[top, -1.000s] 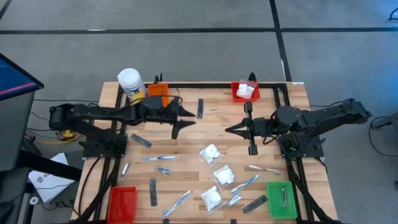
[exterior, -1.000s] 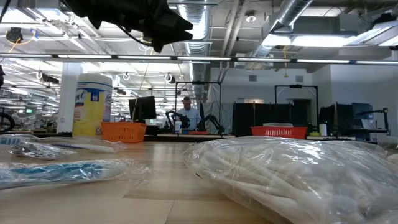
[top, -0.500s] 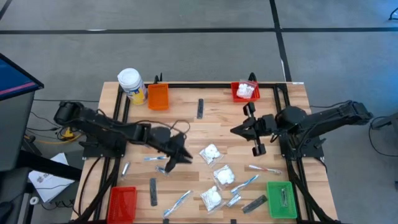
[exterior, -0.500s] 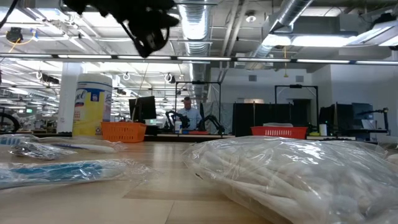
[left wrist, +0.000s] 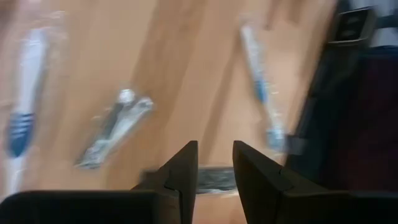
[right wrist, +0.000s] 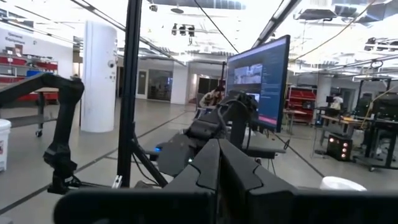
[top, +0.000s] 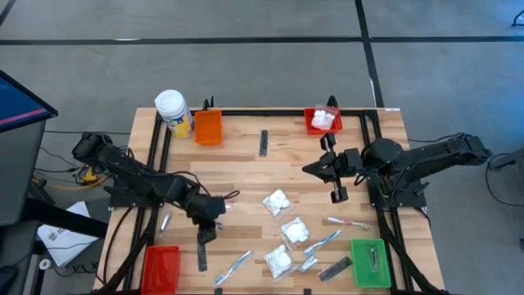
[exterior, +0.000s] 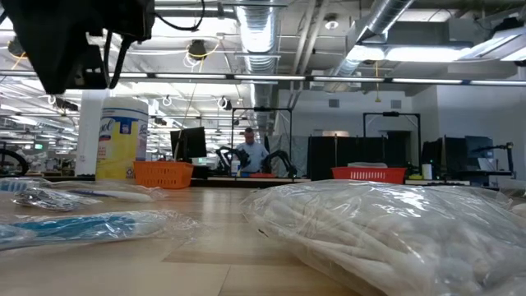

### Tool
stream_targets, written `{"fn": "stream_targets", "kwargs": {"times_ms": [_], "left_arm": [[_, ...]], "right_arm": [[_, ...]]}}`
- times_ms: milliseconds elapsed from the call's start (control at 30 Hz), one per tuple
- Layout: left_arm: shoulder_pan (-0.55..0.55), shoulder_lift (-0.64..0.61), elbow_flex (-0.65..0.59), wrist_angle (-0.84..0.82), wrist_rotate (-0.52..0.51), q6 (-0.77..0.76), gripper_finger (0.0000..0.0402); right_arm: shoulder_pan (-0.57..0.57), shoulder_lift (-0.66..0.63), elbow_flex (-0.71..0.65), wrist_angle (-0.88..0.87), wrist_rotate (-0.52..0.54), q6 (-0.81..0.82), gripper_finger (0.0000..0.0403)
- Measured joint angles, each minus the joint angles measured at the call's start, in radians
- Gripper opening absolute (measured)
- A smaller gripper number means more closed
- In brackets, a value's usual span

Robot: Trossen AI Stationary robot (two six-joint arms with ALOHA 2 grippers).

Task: Pick & Place Travel size toiletries
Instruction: Put the blue toothbrush into the orange bin

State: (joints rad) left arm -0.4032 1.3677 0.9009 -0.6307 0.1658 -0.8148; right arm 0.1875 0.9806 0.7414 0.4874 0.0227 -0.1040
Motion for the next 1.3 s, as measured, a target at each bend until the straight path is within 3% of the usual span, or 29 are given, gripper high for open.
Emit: {"fn": "stream_targets", "kwargs": {"times_ms": [233, 367, 467, 600, 700, 1067, 1300], "left_arm": [[-0.017, 0.002, 0.0, -0.001, -0.195, 0.24, 0.0095], [-0.006, 0.002, 0.0, 0.01, -0.208, 0.284, 0.0095], [-0.004, 0.002, 0.0, 0.062, -0.131, 0.244, 0.0095], [-0.019, 0.002, 0.0, 0.23, 0.088, 0.18, 0.0095], [-0.045, 0.002, 0.0, 0.373, 0.192, 0.127, 0.0095], [-0.158, 0.053, 0.002, 0.739, 0.207, 0.024, 0.0095], [-0.181, 0.113, 0.015, 0.823, 0.213, -0.01, 0.0095]], "right_arm": [[0.001, 0.0, 0.0, -0.017, 0.0, -0.008, 0.0002], [0.0, 0.0, 0.0, -0.034, 0.0, -0.013, 0.0001], [0.0, 0.0, 0.0, -0.039, 0.0, -0.044, 0.0001], [0.0, 0.0, 0.001, -0.039, 0.001, -0.053, 0.0001], [-0.001, 0.0, 0.001, -0.039, 0.001, -0.053, 0.0001], [0.0, 0.0, 0.001, -0.069, 0.002, -0.053, 0.0002], [0.002, 0.0, 0.002, -0.14, 0.001, -0.009, 0.0002]]}}
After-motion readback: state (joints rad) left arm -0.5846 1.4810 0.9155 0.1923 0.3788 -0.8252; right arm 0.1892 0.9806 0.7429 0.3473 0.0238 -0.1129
